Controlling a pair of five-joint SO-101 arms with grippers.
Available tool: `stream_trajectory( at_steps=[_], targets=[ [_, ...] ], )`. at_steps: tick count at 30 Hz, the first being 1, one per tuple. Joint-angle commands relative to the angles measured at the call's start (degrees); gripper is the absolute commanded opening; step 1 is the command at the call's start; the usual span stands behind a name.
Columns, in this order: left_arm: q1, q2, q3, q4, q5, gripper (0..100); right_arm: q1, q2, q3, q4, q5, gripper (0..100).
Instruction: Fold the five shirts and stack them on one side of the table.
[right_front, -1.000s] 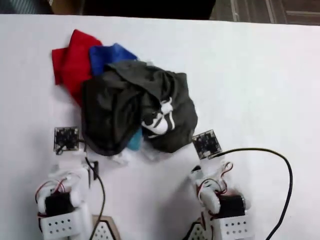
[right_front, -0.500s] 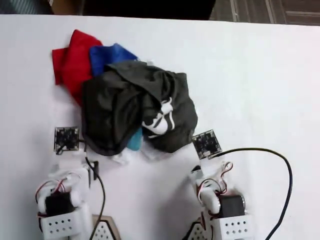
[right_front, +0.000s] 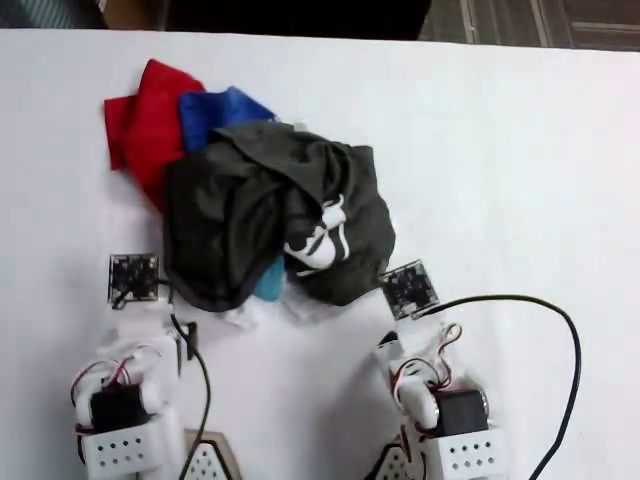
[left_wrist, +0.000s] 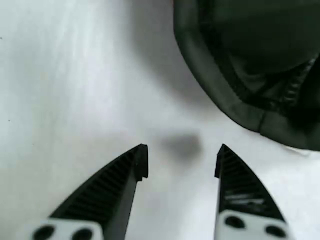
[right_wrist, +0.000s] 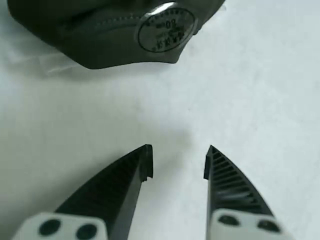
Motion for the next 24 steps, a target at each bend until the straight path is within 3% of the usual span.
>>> stream_trajectory(
  at_steps=[1, 7, 13, 20, 24],
  targets=[
    [-0.62, -1.32, 1.19, 0.09, -0.62, 24, -3.12, -0.84, 0.44, 0.13, 0.26, 18.0],
    [-0.62, -1.32, 1.19, 0.09, -0.53, 24, -17.19, -0.84, 0.44, 0.13, 0.26, 17.7],
    [-0.62, -1.32, 1.19, -1.41, -1.05, 24, -13.67, -0.48, 0.44, -7.08, 2.64, 17.7],
    [-4.57, -1.32, 0.48, -15.82, -8.44, 24, 4.88, -0.75, -0.26, -21.76, 6.95, 17.6],
    [-8.00, -1.32, -4.00, -18.99, -9.14, 24, 14.02, -0.40, -8.70, -20.53, 7.12, 17.6]
  ],
)
